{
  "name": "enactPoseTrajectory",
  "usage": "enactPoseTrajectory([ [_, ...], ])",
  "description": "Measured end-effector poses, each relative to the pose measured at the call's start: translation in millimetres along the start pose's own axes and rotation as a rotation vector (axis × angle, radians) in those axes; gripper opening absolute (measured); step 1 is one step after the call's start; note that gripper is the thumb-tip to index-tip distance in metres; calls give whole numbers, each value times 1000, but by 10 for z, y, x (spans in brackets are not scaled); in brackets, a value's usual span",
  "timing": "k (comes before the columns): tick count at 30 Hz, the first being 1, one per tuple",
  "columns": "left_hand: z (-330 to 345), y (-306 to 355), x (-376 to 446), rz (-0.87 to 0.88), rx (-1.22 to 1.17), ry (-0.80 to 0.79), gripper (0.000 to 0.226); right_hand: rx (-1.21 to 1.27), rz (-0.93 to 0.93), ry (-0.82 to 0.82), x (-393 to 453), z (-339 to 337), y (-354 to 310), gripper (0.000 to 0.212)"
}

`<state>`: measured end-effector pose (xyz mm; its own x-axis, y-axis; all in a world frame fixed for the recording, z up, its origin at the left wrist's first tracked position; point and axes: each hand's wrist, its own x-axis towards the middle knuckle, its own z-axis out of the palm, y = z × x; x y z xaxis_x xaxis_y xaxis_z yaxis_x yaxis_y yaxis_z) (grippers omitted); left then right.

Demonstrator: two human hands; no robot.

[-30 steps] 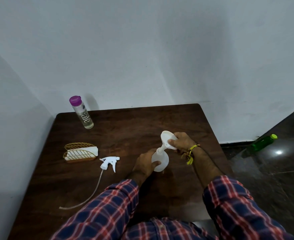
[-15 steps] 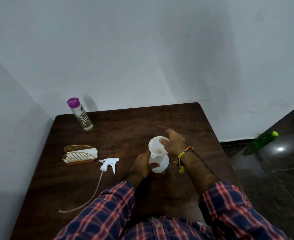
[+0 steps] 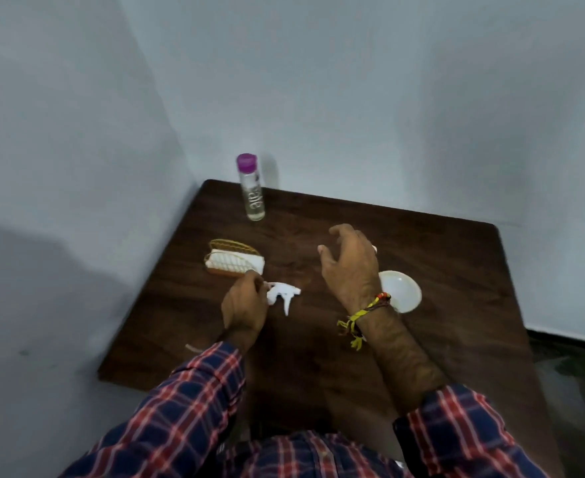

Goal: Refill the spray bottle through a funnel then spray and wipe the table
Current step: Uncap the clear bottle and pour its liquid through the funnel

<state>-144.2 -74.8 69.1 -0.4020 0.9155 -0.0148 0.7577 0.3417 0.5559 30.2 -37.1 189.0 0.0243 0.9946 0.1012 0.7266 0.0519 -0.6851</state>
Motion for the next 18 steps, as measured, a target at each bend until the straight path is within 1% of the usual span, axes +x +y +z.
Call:
enactPoseTrajectory([
  [1, -53, -158, 32, -71, 25, 12, 18, 8, 0, -24, 25, 106, -59, 35],
  [2, -95, -305, 78, -142, 61, -8, 25, 13, 3, -47, 54, 213, -116, 34],
  [4, -158, -553, 195, -269, 141, -134, 46, 27, 18, -81, 130, 437, -202, 34],
  [6, -186, -755, 332, -350, 183, -273, 70, 40, 54, -116, 238, 690, -289, 34],
  [11, -89, -938, 699, -445, 190, -511, 115, 49, 177, -183, 613, 1278, -400, 41],
  [14, 49, -980, 796, -478, 195, -655, 146, 66, 215, -180, 875, 1568, -417, 46],
  [16, 150, -1024, 823, -484, 208, -710, 157, 71, 237, -169, 1077, 1771, -417, 51],
  [18, 206, -1058, 865, -512, 215, -745, 161, 71, 240, -154, 1290, 1955, -421, 60],
])
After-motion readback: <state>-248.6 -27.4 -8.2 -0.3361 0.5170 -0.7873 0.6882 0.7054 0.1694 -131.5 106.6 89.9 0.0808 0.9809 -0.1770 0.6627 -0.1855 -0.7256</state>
